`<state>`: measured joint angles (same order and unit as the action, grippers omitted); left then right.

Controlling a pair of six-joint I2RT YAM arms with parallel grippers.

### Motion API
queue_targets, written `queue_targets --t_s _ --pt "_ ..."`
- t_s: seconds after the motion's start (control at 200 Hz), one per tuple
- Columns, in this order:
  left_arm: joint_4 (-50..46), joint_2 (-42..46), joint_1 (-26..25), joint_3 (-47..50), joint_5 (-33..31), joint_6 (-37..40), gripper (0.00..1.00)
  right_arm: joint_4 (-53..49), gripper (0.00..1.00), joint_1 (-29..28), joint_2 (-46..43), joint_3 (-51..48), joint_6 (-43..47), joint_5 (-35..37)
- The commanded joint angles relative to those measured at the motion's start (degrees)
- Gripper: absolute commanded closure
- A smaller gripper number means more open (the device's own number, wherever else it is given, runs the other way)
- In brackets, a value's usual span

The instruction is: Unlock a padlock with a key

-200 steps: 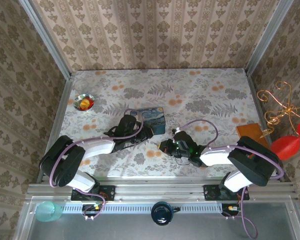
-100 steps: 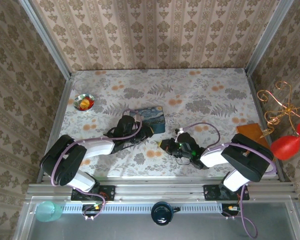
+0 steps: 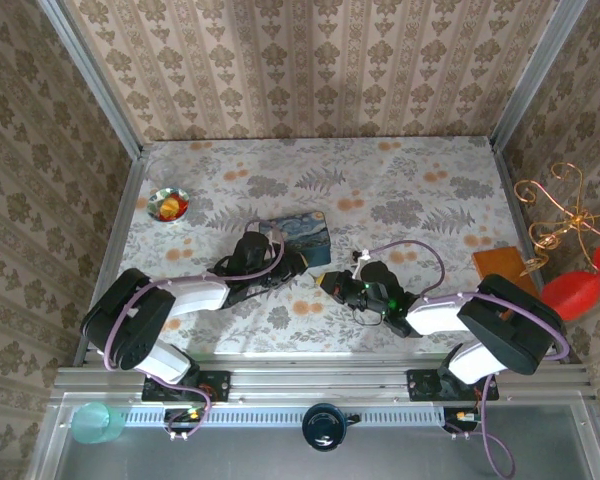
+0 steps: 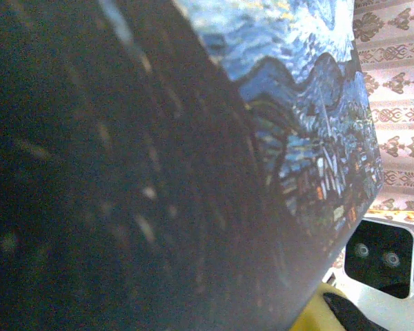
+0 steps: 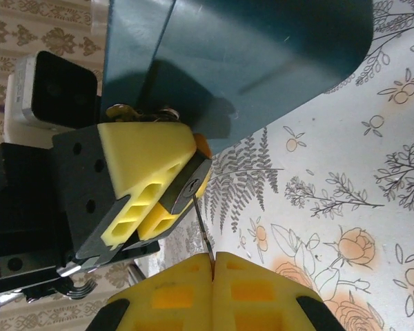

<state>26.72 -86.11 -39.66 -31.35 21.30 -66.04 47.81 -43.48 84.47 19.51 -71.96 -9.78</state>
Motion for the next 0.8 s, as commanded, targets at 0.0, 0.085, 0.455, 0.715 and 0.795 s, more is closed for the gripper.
queue_targets --t_s 0.0,0.085,0.455,0.715,0.795 --pt "4.0 0.3 -0.1 0.6 2.4 -1.9 0.93 -1.9 1.00 0.4 -1.2 1.7 1.6 -1.7" --pt "5.6 0.2 -0.2 1.0 3.0 -3.0 0.93 -1.8 1.00 0.6 -1.2 2.0 1.8 -2.5" --pt "9.1 0.4 -0.3 2.0 4.8 -4.3 0.94 -0.3 1.00 2.2 -0.9 2.1 0.9 -5.2" --pt "11.5 0.9 -0.4 3.1 4.7 -5.3 0.94 2.3 1.00 3.1 -0.8 1.9 -0.4 -6.5" --pt "12.7 0.8 -0.5 3.2 5.0 -5.9 0.94 2.4 1.00 3.2 -0.8 1.9 -0.7 -6.5"
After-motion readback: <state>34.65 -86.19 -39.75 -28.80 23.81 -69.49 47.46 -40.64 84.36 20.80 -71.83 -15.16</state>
